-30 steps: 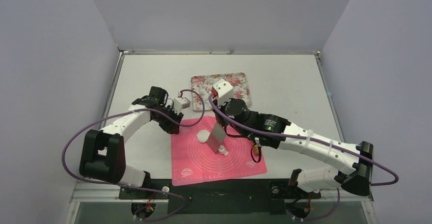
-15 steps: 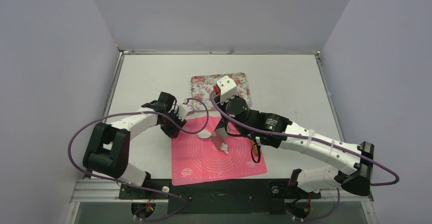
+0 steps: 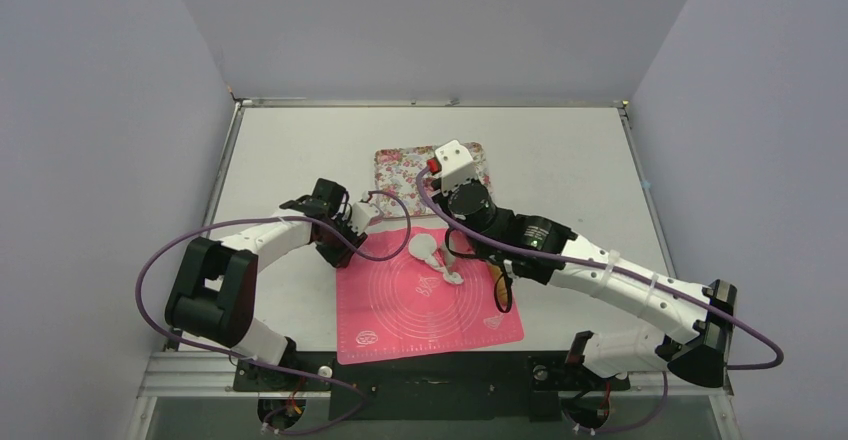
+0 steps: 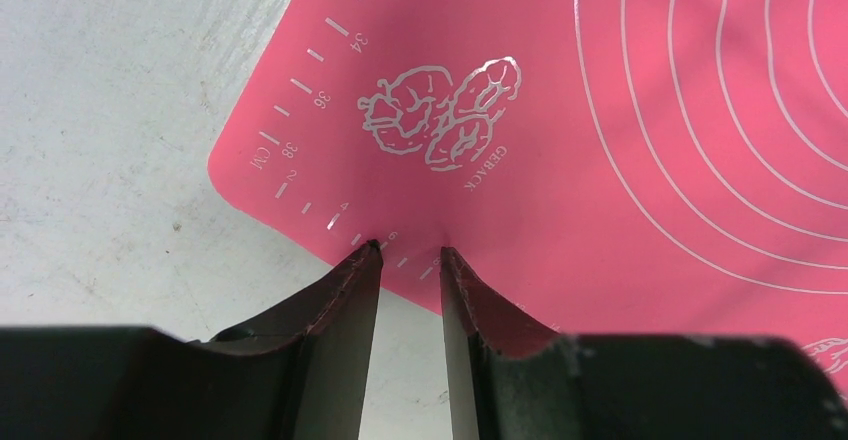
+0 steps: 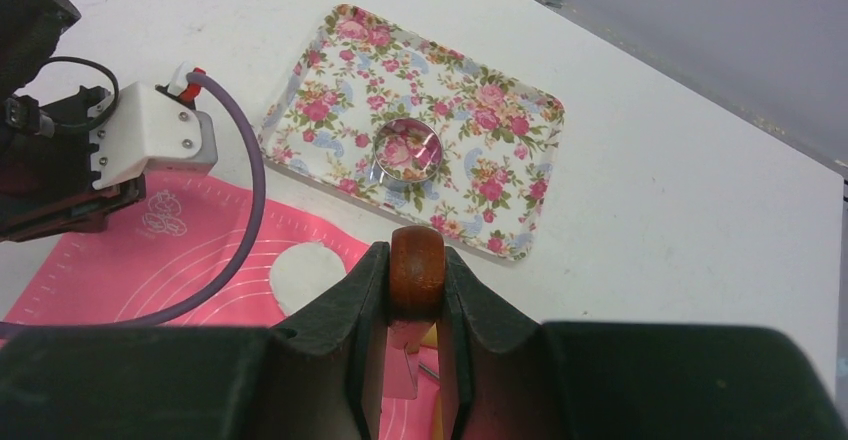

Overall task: Roll out the dumpling wrappers from the dough
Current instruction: Remove the dumpling wrapper from the work surface.

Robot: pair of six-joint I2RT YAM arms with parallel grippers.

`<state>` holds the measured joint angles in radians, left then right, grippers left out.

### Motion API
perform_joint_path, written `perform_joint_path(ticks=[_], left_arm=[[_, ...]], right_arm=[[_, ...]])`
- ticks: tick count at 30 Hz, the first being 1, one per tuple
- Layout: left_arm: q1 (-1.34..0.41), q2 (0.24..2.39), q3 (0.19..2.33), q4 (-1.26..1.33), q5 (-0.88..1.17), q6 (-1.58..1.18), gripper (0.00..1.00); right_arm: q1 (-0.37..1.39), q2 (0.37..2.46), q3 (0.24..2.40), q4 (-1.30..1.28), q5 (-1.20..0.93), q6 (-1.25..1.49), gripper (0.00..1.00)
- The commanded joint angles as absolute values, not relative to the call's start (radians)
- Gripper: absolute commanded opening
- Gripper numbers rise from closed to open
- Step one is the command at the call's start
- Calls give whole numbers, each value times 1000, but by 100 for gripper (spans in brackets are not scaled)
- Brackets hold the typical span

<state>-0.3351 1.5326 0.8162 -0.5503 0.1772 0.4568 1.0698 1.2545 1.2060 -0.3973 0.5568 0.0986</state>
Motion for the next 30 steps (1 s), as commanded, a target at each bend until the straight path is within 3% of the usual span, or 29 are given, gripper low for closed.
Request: perform_joint_path(ticks=[1,13,15,26,30], left_arm=[[-328,1582,786,-487,114,485,28],[-326,1537,807,-525,160,484,28],[-314,1516,828,-559,213,492,28],[-272,1357,1025,-703,497,493,32],[-263,1321,1062,-742,538,489,33]], right_arm=[[1059,1237,1208,-441,577,52,0],[1015,1140,1262,-425,405,-1,0],[1017,1111,1248,-382,253,-66,0],[950,1088,1155,-99,-115,-234,0],[882,1138,1221,-156,-368,-388,0]])
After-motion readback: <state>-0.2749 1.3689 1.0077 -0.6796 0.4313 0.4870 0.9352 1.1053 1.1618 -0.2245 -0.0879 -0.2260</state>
